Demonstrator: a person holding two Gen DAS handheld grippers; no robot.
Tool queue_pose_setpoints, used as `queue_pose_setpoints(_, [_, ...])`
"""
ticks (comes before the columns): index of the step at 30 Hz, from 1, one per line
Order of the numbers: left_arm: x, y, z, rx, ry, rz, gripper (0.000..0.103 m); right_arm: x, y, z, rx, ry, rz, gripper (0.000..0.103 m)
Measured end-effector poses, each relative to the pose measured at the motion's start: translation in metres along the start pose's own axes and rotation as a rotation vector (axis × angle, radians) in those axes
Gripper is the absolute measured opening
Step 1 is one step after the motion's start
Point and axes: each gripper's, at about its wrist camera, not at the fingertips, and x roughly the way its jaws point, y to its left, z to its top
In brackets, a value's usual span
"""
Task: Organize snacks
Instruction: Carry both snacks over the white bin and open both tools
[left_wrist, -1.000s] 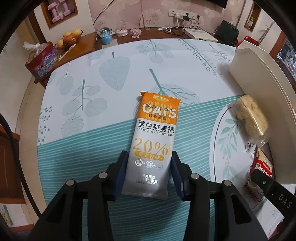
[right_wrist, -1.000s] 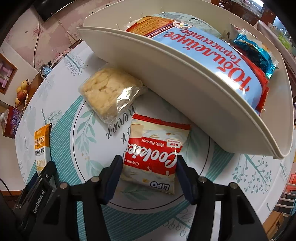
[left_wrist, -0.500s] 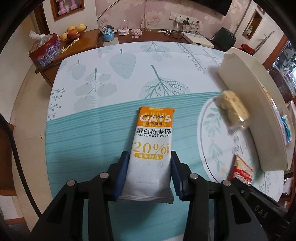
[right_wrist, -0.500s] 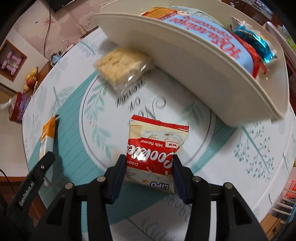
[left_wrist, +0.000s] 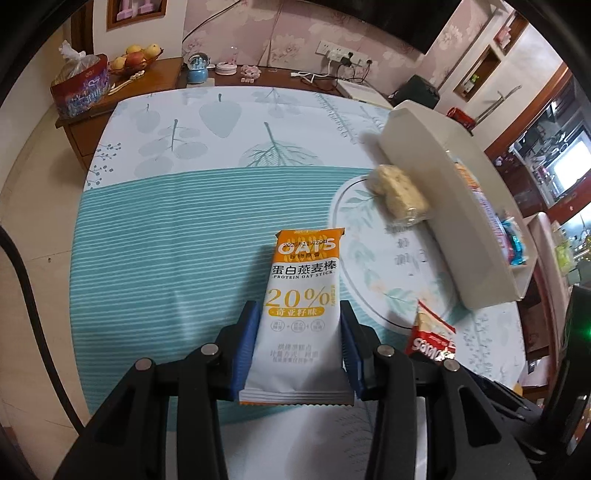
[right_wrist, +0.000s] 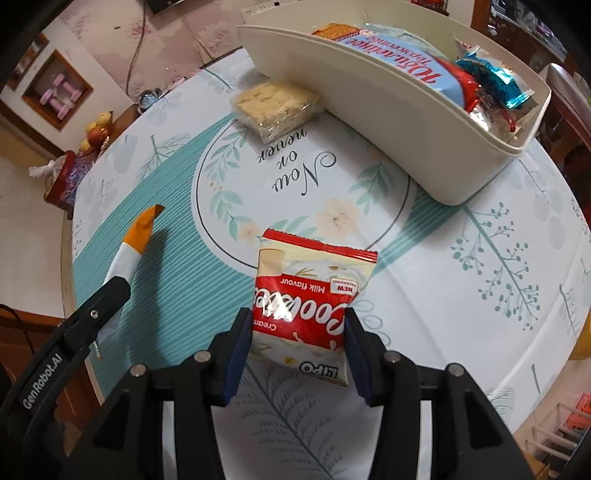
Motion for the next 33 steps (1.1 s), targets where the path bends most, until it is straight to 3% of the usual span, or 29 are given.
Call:
queue_pose_setpoints(5, [-0.014, -0.013, 0.001, -0.004, -0.021, -0.01, 0.041, -0.018, -0.001, -0.007, -0.141, -0.056, 0.069, 0.049])
queue_pose_setpoints(19, [-0.059, -0.087, 0.037, -0.018, -0.184, -0.003, 0.041, -0.087, -0.037, -0.001, -0.548, -0.236, 0.119, 0.048])
queue_pose_setpoints(25, [-0.068, -0.137, 0.056, -0.047, -0.265, -0.041, 0.041, -0.111, -0.065, 0.029, -0.716, -0.382, 0.093, 0.048])
queue_pose_setpoints(33, [-0.05, -0.201, 0.081, -0.079, -0.299, -0.099, 0.041, -0.125, -0.108, 0.075, -0.809, -0.451, 0.094, 0.048])
